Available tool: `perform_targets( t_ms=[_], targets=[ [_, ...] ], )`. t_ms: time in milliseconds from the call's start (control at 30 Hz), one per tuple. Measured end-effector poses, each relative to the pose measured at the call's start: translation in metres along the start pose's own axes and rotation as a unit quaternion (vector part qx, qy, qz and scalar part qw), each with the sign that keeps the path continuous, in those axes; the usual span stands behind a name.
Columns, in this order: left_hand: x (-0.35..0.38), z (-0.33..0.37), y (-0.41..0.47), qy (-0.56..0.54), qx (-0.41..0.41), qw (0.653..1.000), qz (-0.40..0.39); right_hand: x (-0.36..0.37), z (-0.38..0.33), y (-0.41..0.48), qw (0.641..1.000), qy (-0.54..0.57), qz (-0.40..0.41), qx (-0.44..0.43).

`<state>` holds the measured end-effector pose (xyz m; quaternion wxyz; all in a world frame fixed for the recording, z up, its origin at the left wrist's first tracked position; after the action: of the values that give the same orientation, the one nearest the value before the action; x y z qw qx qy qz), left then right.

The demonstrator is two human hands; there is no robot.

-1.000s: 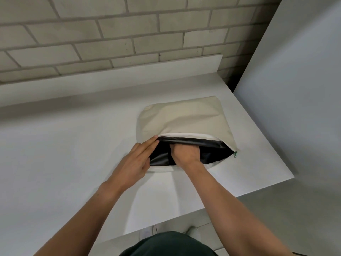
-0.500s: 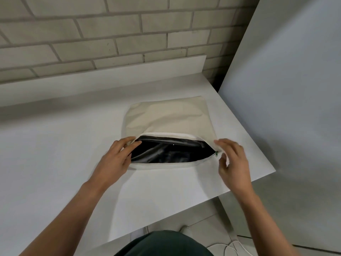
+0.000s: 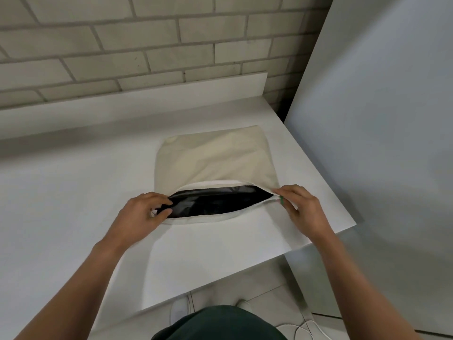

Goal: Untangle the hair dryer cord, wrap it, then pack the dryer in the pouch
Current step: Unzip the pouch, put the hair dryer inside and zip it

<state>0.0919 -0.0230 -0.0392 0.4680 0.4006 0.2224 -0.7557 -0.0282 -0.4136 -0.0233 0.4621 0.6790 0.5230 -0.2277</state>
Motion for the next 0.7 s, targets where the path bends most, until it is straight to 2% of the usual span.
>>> perform_targets(
  t_ms=[200,267,367,500,600,700],
  targets=[
    [-0.019,0.018,0.002,0.008,-0.066,0.996,0.054,-0.017,0.013,-0.002,1.0,0.002,0.021,0.007],
    [-0.022,0.044,0.001,0.011,-0.051,0.995,0.081,-0.019,0.01,-0.002,1.0,0.008,0.019,-0.003],
    [-0.011,0.107,0.003,-0.015,0.016,0.995,0.095,-0.018,0.005,0.0,1.0,0.0,0.006,-0.014],
    [0.038,0.185,0.017,-0.062,0.071,0.995,0.026,-0.02,0.0,0.003,1.0,-0.008,0.001,-0.016],
    [0.076,0.222,0.032,-0.042,0.057,0.997,-0.025,-0.021,0.0,0.003,1.0,-0.01,-0.003,-0.018],
    [0.096,0.243,0.045,-0.024,0.034,0.998,-0.042,-0.021,0.001,0.003,1.0,-0.009,-0.01,-0.021]
  ],
)
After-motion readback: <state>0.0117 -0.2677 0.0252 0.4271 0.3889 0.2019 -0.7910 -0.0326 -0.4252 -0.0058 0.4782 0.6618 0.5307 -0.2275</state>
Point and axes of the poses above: each hand's wrist, its own y-axis towards the middle knuckle, its own x-axis out of the palm, z = x × y, the point moved 7 cm from there along y, towards the middle knuckle, and after that the axes turned 1 degree about -z, right-handed, at the moved point
